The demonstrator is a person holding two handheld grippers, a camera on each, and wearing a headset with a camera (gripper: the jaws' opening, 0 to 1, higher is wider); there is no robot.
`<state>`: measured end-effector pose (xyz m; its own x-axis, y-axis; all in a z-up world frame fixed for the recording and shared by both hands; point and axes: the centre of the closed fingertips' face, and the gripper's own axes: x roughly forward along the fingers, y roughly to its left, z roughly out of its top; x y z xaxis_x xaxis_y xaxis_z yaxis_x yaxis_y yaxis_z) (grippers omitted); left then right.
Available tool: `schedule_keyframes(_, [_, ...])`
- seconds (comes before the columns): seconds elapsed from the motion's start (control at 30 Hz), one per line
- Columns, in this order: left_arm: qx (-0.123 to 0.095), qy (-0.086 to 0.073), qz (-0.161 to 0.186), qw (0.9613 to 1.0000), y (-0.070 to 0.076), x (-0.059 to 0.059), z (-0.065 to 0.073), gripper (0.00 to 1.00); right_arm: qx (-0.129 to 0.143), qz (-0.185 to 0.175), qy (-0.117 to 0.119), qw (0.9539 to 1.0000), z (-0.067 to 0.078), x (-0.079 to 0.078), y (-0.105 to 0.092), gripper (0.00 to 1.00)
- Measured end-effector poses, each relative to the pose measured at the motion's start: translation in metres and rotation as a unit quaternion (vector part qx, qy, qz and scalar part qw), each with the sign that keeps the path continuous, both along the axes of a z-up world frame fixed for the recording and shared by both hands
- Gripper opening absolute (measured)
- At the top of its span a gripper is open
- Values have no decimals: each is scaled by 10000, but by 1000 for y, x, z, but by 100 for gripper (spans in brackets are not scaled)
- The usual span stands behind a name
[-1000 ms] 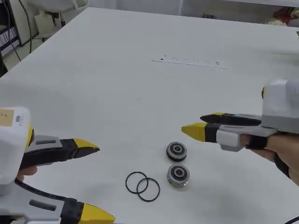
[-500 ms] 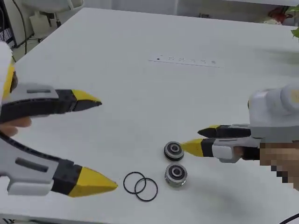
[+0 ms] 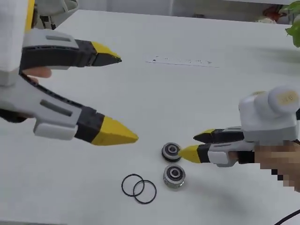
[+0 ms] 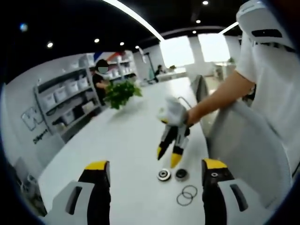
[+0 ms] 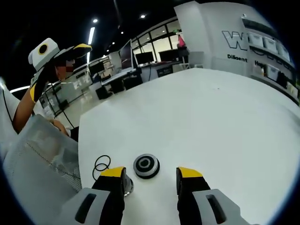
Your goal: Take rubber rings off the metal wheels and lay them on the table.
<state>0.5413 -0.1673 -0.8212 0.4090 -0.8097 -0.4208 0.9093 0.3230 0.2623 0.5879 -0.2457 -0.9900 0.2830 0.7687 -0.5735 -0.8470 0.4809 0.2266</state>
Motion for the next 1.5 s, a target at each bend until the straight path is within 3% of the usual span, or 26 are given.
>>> schedule_keyframes(0.13, [-5,-77,-193,9998,-13,8,5,80,-55,-19,-31,10000,-4,1,-1,40])
schedule_keyframes(0.33, [-293,-161,-461,9984,-35,20,15,77,-76,51,11,10000,-8,-1,-1,38])
schedule_keyframes(0.53, [-469,-158,-458,9977,-45,37,5,68,-124,140,-15,9998,-12,-1,0,35])
schedule_keyframes(0.77, [-761,-99,-385,9963,-57,56,-24,58,-141,155,-55,9998,-17,0,0,32])
schedule_keyframes(0.93, [-808,153,-103,9966,-58,68,-53,53,-117,64,-64,9999,-22,3,-1,29])
schedule_keyframes(1.07, [-797,93,84,9967,-56,74,-74,51,-118,85,-94,9998,-26,2,-1,27])
schedule_keyframes(1.37, [-434,397,270,9979,-58,74,-123,43,-259,429,-327,9982,-26,-2,8,25])
schedule_keyframes(1.5, [-297,566,121,9979,-67,64,-139,39,-310,493,-402,9975,-26,-1,9,24])
